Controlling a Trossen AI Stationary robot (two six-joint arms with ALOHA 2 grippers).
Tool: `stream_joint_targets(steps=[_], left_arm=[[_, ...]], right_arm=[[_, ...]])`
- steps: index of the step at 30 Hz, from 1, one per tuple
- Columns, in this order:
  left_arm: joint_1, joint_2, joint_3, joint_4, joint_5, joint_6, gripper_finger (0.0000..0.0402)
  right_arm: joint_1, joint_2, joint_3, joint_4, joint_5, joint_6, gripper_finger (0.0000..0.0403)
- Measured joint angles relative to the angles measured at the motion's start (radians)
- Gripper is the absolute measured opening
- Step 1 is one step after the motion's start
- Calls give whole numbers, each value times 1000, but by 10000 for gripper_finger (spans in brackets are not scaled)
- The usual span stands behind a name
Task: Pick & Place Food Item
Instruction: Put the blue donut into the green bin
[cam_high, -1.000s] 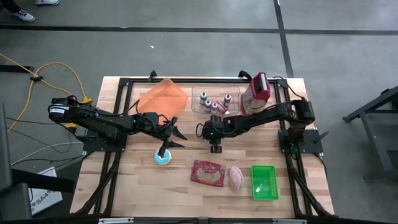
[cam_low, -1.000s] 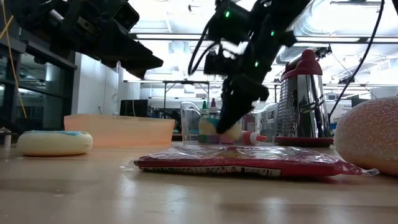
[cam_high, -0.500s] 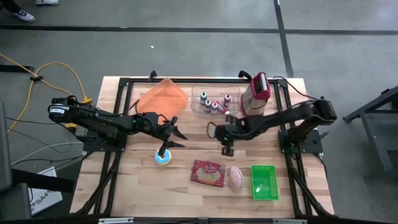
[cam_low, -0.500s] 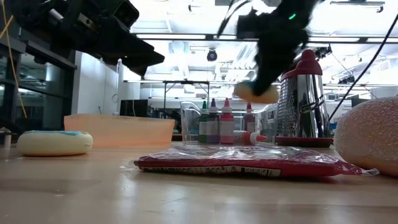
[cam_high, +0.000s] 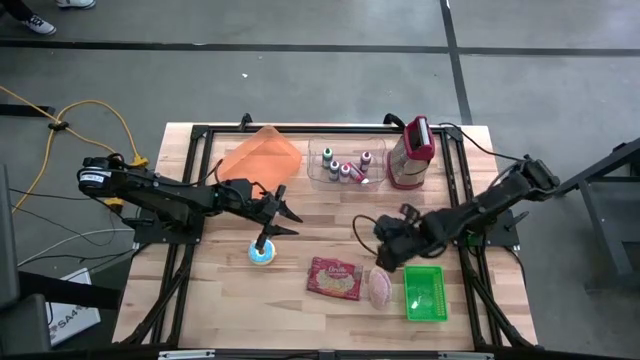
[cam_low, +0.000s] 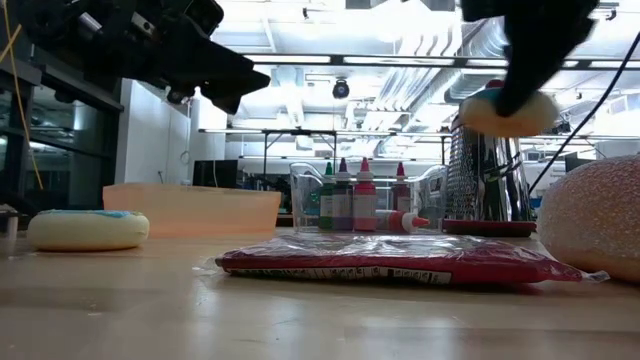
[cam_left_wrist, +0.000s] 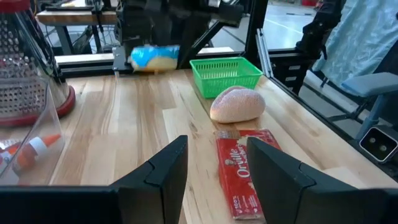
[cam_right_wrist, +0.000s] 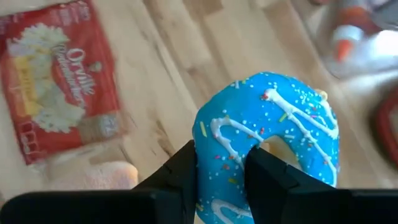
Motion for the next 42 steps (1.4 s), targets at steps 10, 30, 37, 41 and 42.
stream_joint_targets(steps=[10, 30, 37, 41, 42], left_arm=[[0, 0, 0, 5, 0, 0, 158], [0, 0, 0, 10, 0, 0, 158], [0, 0, 0, 13, 0, 0, 158], [0, 0, 0, 13, 0, 0, 158], [0, 0, 0, 13, 0, 0, 158]], right_arm=[[227, 30, 0, -66, 102, 369, 100], [501, 148, 0, -95, 6, 876, 100], [556, 163, 0, -81, -46, 963, 100], [571, 171, 0, -69, -69, 978, 100], [571, 177, 0, -67, -79, 978, 100]])
